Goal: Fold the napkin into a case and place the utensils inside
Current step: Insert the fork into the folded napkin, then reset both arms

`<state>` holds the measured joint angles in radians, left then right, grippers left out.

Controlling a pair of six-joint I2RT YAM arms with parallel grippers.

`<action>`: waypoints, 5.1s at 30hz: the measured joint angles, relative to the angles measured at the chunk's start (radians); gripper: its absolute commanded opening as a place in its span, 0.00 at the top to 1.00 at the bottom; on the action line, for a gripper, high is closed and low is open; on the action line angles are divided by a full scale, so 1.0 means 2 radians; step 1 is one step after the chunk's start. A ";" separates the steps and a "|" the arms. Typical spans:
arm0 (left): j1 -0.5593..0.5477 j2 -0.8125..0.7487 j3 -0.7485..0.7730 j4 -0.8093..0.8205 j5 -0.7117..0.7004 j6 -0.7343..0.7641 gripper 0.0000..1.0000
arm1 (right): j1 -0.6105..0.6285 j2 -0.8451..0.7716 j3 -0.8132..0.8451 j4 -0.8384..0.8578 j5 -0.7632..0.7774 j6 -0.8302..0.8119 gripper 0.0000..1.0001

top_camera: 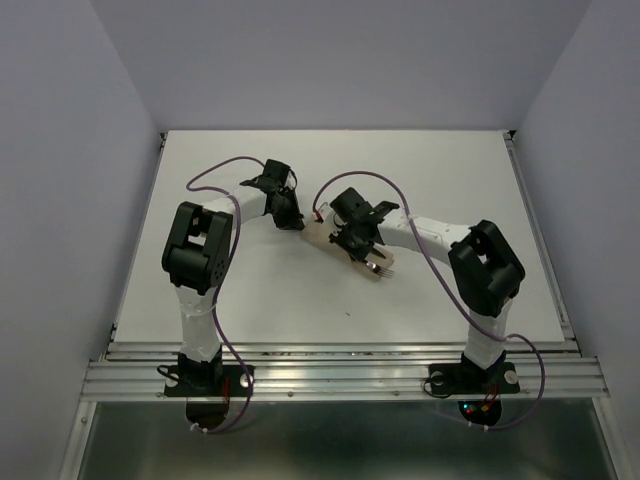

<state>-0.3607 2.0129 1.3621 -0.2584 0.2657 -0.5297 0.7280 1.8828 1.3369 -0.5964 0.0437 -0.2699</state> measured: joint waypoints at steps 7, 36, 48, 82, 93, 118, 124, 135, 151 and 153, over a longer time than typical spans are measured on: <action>0.000 0.000 0.000 0.000 0.002 0.002 0.91 | 0.000 0.021 0.018 0.008 0.000 0.001 0.99; -0.003 0.000 0.000 0.001 0.011 0.004 0.91 | 0.003 -0.071 -0.038 0.042 0.049 0.026 0.59; -0.003 0.000 -0.001 0.002 0.011 0.006 0.91 | -0.010 -0.069 -0.076 0.056 0.014 0.029 0.60; -0.003 0.000 -0.001 0.002 0.010 0.012 0.91 | -0.024 -0.016 -0.057 0.060 -0.015 0.007 0.86; -0.003 0.000 0.000 0.002 0.010 0.012 0.91 | -0.024 -0.006 -0.040 0.046 -0.031 -0.008 0.86; -0.005 0.000 0.000 0.001 0.012 0.012 0.91 | -0.019 0.004 -0.020 0.049 0.002 -0.005 0.40; -0.007 0.000 0.001 -0.003 0.010 0.013 0.91 | -0.017 -0.049 -0.025 0.052 0.047 0.010 0.28; -0.010 -0.002 0.013 -0.027 -0.011 0.019 0.91 | -0.016 -0.221 -0.106 0.093 0.172 0.073 0.21; -0.009 -0.089 0.063 -0.085 -0.076 0.041 0.91 | -0.177 -0.460 -0.274 0.085 0.317 0.361 0.00; -0.009 -0.104 0.063 -0.092 -0.085 0.043 0.91 | -0.181 -0.471 -0.282 0.083 0.319 0.393 0.00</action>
<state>-0.3786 1.8050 1.4876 -0.4423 0.0952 -0.4431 0.3660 0.9401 0.7731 -0.4313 0.6807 0.5159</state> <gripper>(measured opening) 0.093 0.998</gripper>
